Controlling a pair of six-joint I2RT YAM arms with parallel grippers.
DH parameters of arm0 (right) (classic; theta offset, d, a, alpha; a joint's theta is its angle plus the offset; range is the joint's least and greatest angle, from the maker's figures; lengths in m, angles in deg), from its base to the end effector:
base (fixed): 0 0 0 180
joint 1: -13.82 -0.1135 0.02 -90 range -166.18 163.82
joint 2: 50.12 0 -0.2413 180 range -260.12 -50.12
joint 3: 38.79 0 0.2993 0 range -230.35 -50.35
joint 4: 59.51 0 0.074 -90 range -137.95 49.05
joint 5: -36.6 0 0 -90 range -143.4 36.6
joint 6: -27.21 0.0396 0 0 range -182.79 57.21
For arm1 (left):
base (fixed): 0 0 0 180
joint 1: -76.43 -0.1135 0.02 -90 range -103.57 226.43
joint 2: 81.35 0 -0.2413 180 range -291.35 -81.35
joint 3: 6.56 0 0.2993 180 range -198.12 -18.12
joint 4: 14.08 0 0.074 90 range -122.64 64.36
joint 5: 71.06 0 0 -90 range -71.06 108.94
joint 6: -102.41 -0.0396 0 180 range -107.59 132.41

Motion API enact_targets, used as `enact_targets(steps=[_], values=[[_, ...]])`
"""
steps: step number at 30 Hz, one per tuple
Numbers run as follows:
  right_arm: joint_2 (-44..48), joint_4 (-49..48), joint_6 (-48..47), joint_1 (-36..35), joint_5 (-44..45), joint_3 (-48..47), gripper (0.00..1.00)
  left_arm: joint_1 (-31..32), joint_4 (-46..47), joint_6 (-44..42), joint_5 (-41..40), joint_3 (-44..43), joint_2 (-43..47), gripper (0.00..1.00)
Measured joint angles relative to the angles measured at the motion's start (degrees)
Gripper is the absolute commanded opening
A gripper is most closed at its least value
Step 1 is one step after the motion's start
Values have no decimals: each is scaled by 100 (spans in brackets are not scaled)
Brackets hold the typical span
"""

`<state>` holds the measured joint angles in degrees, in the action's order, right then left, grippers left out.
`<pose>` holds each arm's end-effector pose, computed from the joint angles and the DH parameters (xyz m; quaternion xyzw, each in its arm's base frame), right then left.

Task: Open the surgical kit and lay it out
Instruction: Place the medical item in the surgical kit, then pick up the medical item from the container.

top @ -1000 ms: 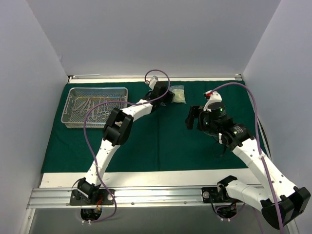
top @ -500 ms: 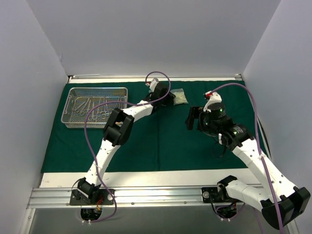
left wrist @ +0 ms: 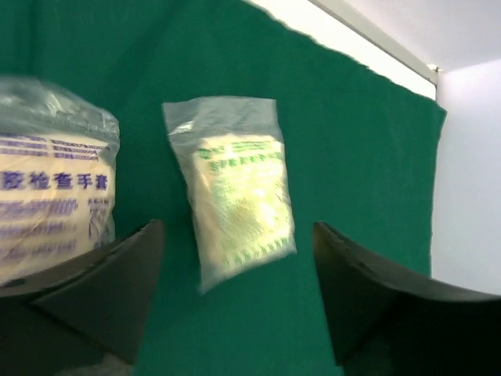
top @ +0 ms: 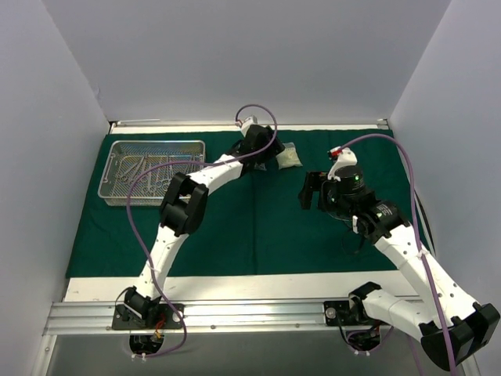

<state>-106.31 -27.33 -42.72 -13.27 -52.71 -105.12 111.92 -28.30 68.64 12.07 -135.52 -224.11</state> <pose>0.2545 0.1297 0.3241 -0.0474 0.8279 0.2190 0.5142 0.4936 -0.3461 0.1349 -0.1844 0.8362 -0.3331 0.3948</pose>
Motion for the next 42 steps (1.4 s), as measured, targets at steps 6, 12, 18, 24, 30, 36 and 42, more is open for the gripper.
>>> enact_targets(steps=[6, 12, 18, 24, 30, 36, 42], values=[[-20, 28, -170, 0, 72, -170, 86, -61, -975, -1377, -59, 68, 1353, 94], [-201, -166, -267, 0, 103, -369, 93, -592, -1845, -2944, -15, 446, 3029, 94], [-564, -404, -256, 0, 81, -376, 100, -1884, -2614, -3987, 11, 1578, 4159, 95], [-859, -667, -254, 0, 31, -376, 100, -3180, -3230, -4280, 114, 2439, 4113, 90], [-1198, -837, -254, 0, -101, -376, 99, -3842, -3412, -4334, 170, 2507, 3493, 75], [-1464, -975, -254, 0, -205, -376, 98, -3886, -3523, -4323, 365, 2175, 2614, 49], [-1637, -1016, -247, 0, -254, -380, 98, -3853, -3598, -4339, 481, 1792, 2109, 34]])
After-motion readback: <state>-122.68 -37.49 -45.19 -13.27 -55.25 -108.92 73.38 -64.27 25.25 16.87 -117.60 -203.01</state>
